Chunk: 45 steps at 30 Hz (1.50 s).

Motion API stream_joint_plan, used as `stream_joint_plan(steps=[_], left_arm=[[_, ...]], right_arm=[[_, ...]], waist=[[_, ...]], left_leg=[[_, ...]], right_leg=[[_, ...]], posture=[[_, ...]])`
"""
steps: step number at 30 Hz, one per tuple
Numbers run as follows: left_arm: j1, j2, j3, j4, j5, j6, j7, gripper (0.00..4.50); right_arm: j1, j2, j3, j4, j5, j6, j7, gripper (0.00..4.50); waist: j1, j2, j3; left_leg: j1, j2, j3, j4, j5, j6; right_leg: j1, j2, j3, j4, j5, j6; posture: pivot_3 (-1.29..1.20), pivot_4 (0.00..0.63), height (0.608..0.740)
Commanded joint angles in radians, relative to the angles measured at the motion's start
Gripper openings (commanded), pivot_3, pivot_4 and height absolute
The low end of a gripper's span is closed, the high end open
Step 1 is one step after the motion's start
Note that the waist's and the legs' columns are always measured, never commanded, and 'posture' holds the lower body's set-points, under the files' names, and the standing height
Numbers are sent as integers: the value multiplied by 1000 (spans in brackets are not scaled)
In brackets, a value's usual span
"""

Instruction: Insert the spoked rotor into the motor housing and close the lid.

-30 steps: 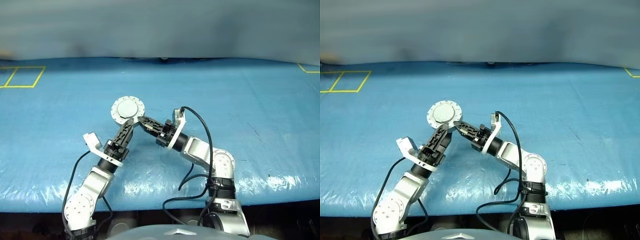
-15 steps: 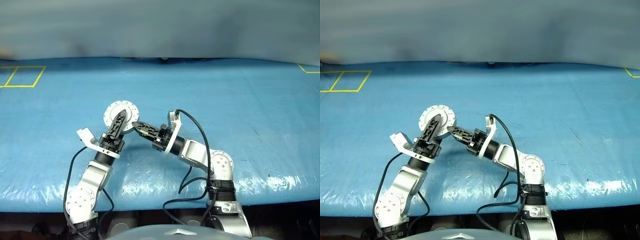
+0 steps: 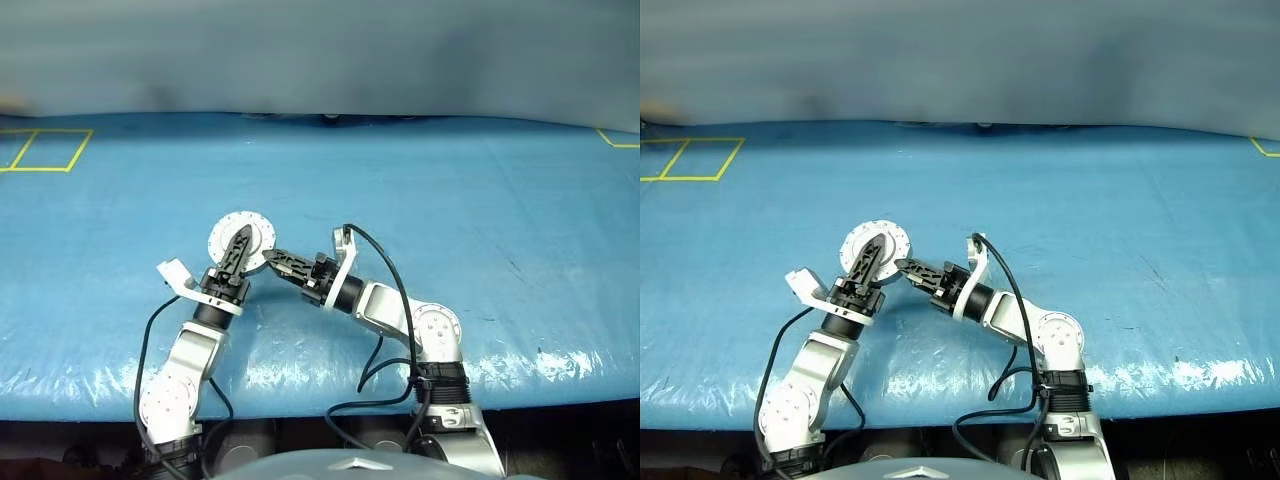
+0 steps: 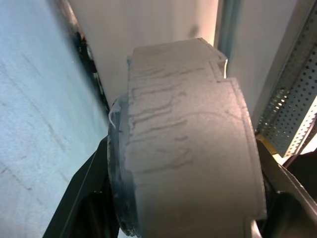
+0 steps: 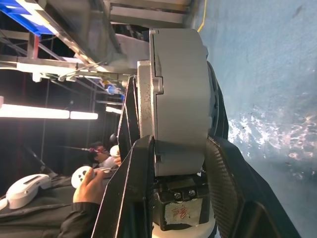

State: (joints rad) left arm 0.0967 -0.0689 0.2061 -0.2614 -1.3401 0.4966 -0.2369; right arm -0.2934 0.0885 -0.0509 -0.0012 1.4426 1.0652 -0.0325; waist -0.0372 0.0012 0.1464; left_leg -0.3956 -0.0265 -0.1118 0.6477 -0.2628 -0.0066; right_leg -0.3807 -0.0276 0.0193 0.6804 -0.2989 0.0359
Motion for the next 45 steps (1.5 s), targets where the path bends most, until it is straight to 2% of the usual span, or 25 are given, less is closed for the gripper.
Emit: stream_joint_plan(steps=[1,4,6,10,15,19,23,26,29,30,36,39,41,45], left_arm=[[-7,-28,16,-29,50,-59,19,2543],[-23,-41,24,-16,116,-116,55,2543],[-54,-42,38,21,215,-196,87,2543],[-179,-68,101,117,365,-347,280,2543],[-386,-48,185,283,488,-447,516,2543],[-483,-42,204,394,541,-447,556,2543],[-507,-40,215,471,592,-456,564,2543],[-484,-36,236,459,610,-457,570,3378],[-419,-9,249,403,687,-463,625,4355],[-394,-1,256,373,716,-469,645,4472],[-246,51,314,163,797,-447,727,4472],[-174,95,309,85,803,-398,684,4472],[-123,121,261,15,798,-412,566,4472],[-28,256,51,-66,914,-520,210,4472]], right_arm=[[-24,-12,4,-29,-75,-43,29,2128],[-24,-11,13,-47,-157,-90,37,3074],[-26,-9,14,-53,-237,-148,40,3682],[-31,-17,13,-31,-368,-220,37,3682],[-34,-13,0,-35,-412,-218,67,3682],[-30,-6,-5,-37,-443,-221,75,3682],[-15,3,0,-47,-473,-220,82,3682],[-9,5,0,-53,-492,-218,90,3703],[-6,8,-10,-50,-499,-211,92,3703],[-7,6,-11,-46,-502,-208,93,3703],[-26,7,-14,-17,-530,-198,104,3703],[-31,4,-4,-17,-556,-208,120,3703],[-22,-2,21,-39,-606,-271,167,3703],[13,-120,160,-77,-899,-590,319,3703]], waist=[[0,0,0],[-1,0,0],[1,0,0],[7,-1,1],[15,-3,1],[19,-4,1],[14,-4,1],[5,-4,1],[-7,-3,1],[-11,-3,1],[-16,-3,1],[-3,-3,1],[5,-3,1],[21,-3,1]], left_leg=[[0,0,0,0,0,0],[0,0,0,0,1,-1],[0,0,0,0,1,-1],[0,0,0,1,1,-1],[-1,0,0,2,2,-3],[-3,-2,0,3,1,-1],[-3,-2,1,3,0,0],[-2,-1,2,3,1,-1],[0,-1,4,3,1,-1],[1,0,5,3,1,-1],[1,1,5,3,1,-2],[1,0,4,3,1,-2],[1,-1,4,4,1,-2],[1,-2,4,4,2,-2]], right_leg=[[0,0,0,0,0,0],[0,0,0,0,0,0],[0,0,0,0,0,0],[0,0,0,1,1,0],[-1,0,0,1,1,1],[-1,-1,-1,0,2,2],[-1,-2,-2,0,2,3],[-1,-1,-2,1,2,3],[-1,-1,0,2,2,3],[-1,-1,2,2,2,3],[-2,-2,5,4,2,2],[-2,-2,5,5,3,2],[-2,-1,4,5,3,2],[-2,-1,2,5,3,2]], posture=[[0,150,740],[0,150,740],[0,150,740],[0,150,740],[0,150,740],[0,150,740],[0,150,740],[0,150,740],[0,150,740],[0,150,740],[0,150,740],[0,150,740],[0,150,740],[0,150,740]])
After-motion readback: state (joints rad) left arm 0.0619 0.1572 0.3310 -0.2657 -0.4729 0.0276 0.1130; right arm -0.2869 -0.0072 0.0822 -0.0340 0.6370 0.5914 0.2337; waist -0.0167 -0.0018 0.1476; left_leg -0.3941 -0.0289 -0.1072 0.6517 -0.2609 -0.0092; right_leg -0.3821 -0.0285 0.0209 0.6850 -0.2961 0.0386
